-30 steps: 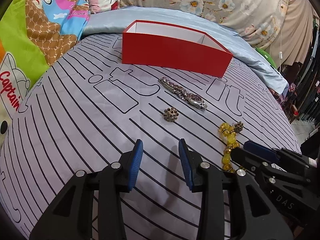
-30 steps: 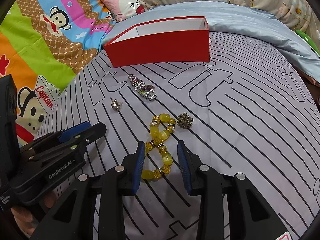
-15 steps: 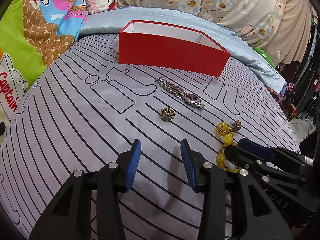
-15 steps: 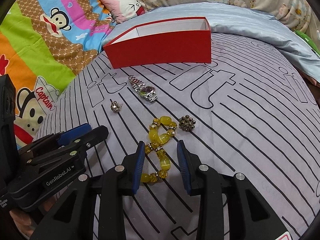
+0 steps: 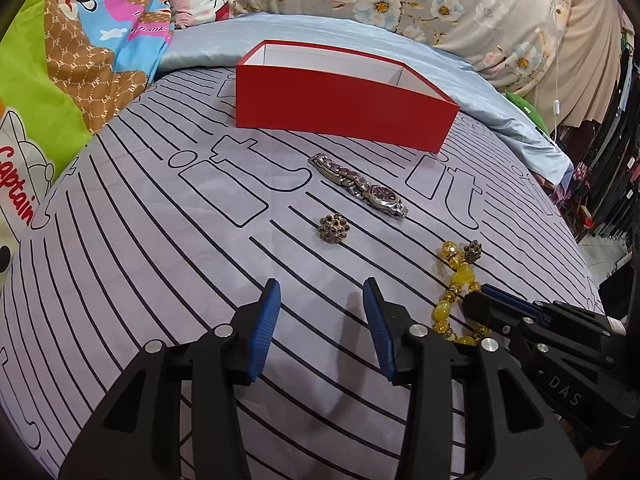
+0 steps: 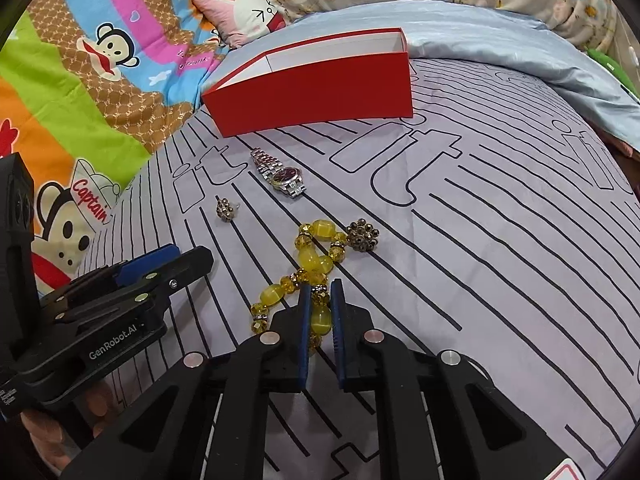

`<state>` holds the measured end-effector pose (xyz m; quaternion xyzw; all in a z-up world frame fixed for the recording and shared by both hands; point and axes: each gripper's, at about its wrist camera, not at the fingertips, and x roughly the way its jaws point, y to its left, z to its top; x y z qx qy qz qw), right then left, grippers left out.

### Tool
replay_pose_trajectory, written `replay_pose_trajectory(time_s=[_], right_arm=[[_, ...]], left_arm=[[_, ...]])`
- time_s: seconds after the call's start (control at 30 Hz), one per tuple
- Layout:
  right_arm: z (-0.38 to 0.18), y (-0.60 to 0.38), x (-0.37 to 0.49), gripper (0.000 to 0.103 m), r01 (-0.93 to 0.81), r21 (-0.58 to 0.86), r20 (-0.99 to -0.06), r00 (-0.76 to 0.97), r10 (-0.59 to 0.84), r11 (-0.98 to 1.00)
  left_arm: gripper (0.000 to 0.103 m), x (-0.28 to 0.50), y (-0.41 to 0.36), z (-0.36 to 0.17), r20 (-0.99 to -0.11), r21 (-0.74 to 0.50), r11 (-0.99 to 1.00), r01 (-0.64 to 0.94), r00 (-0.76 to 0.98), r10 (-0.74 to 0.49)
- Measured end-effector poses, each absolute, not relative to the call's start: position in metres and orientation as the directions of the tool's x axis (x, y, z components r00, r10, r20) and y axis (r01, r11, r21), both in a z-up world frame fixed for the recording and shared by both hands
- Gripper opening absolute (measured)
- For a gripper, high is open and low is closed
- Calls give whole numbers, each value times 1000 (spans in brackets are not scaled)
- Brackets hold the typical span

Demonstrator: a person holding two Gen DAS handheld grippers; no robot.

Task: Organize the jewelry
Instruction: 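Lower the right tool and close it on the chunky yellow bead bracelet, then close the left tool on the silver watch while the right holds the yellow bracelet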

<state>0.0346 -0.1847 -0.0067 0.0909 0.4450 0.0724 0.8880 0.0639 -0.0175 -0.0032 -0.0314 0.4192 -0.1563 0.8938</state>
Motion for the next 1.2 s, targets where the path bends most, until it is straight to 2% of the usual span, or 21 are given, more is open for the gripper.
replay_pose_trajectory(time_s=[0.3,0.47,0.5,0.57,0.67,0.9,1.03,1.1,1.17,1.2], right_arm=[[-5,-189,24,9,-32,208,-774,606,184,978],[-5,-200,12,9,-11,217,-776,604,179,976],[-5,-202,11,9,-7,223,-776,604,182,975],[-5,-206,9,9,1,239,-775,603,190,971],[-6,-210,11,9,11,263,-771,603,203,965],[-6,-213,16,9,19,284,-769,601,216,959],[-6,-214,22,9,28,294,-774,593,221,955],[-4,-214,24,10,36,297,-782,583,222,954],[1,-214,27,9,42,295,-786,579,217,955],[3,-214,28,9,42,292,-785,581,214,955]], left_arm=[[41,64,-19,-2,-742,-185,950,251,598,-302],[42,73,-27,4,-738,-229,941,251,586,-336],[43,75,-33,8,-732,-224,939,259,591,-338],[51,78,-43,14,-724,-213,939,271,601,-338],[52,90,-59,20,-723,-212,938,274,601,-340],[52,126,-87,5,-769,-141,967,213,591,-243],[47,131,-92,-2,-784,-99,978,185,591,-192],[42,128,-92,-2,-782,-82,979,188,596,-180],[27,125,-88,-2,-781,-64,981,185,602,-165],[24,123,-85,-2,-780,-62,981,184,604,-163]])
